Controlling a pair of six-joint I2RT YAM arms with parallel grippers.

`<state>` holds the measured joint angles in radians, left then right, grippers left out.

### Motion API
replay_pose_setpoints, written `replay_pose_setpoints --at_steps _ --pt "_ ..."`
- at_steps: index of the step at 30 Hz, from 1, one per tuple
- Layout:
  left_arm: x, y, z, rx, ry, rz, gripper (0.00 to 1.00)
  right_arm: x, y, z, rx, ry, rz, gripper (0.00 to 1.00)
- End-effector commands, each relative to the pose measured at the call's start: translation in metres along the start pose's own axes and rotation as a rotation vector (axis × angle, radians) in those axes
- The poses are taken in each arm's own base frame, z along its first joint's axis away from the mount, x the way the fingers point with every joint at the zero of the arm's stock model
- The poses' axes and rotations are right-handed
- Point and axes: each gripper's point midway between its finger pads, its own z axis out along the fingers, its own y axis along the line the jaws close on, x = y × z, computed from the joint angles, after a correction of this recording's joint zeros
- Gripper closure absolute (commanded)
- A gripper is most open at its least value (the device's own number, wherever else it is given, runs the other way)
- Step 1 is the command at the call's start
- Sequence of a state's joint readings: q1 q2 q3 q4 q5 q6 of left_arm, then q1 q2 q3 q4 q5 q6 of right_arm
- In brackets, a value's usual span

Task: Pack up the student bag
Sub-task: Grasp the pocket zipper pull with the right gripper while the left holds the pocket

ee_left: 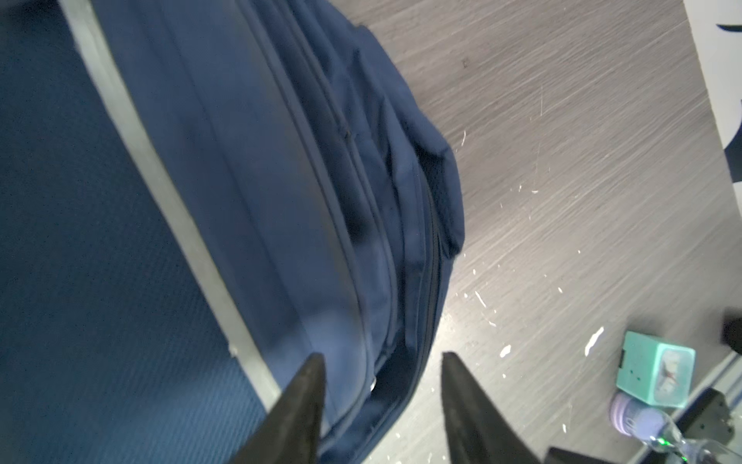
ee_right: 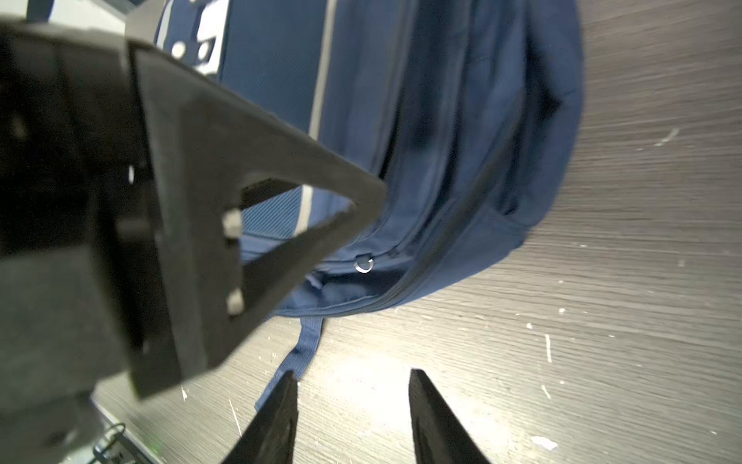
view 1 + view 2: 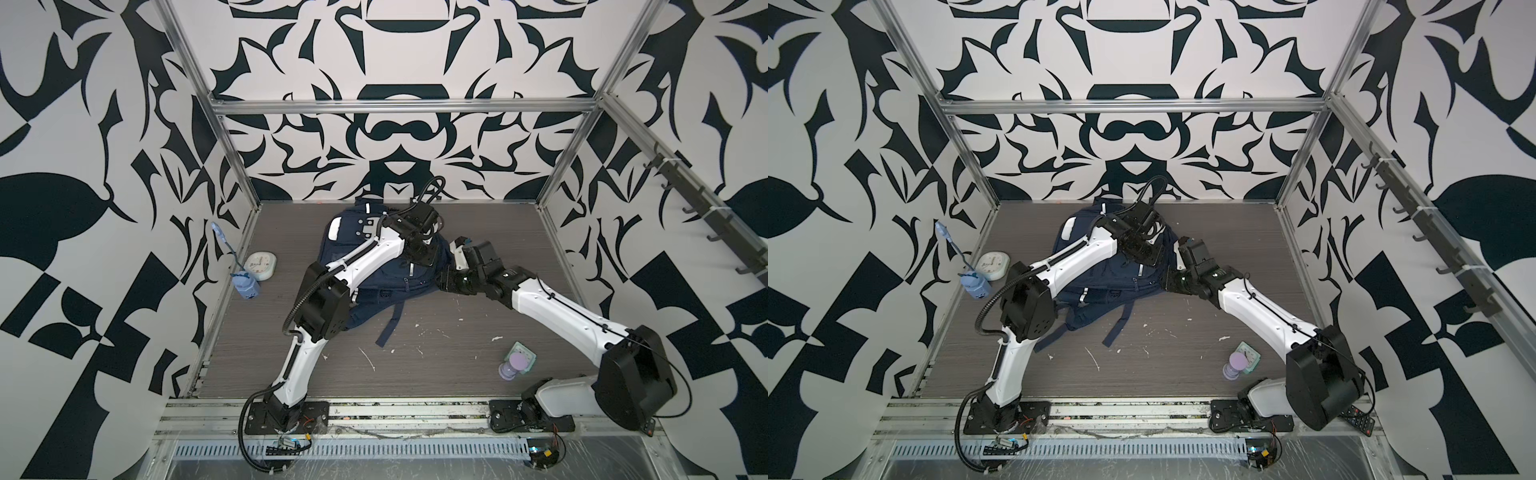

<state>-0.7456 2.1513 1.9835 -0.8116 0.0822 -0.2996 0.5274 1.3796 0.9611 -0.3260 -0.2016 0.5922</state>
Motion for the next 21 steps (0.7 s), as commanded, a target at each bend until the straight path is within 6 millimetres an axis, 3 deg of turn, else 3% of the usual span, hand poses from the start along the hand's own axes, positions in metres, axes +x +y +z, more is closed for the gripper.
replay_pose_setpoints --at_steps 1,5,11,17,21 --pt "-0.006 0.011 -0.042 0.032 -0.074 -0.043 0.45 -0.005 0.014 0.004 0.014 -0.028 -0.076 0.54" --pt "0.004 0.033 -0.065 0.067 -0.112 -0.114 0.42 -0.006 0.025 0.012 0.012 -0.026 -0.105 0.55" --pt "0.024 0.055 -0.080 0.100 -0.132 -0.191 0.26 -0.006 0.035 0.019 0.031 -0.013 -0.155 0.54" --pt "0.040 0.065 -0.080 0.116 -0.188 -0.238 0.11 -0.001 0.031 0.023 0.076 -0.006 -0.171 0.50" --pt "0.050 0.071 -0.072 0.143 -0.187 -0.294 0.07 0.002 0.023 0.026 0.130 0.007 -0.196 0.49"
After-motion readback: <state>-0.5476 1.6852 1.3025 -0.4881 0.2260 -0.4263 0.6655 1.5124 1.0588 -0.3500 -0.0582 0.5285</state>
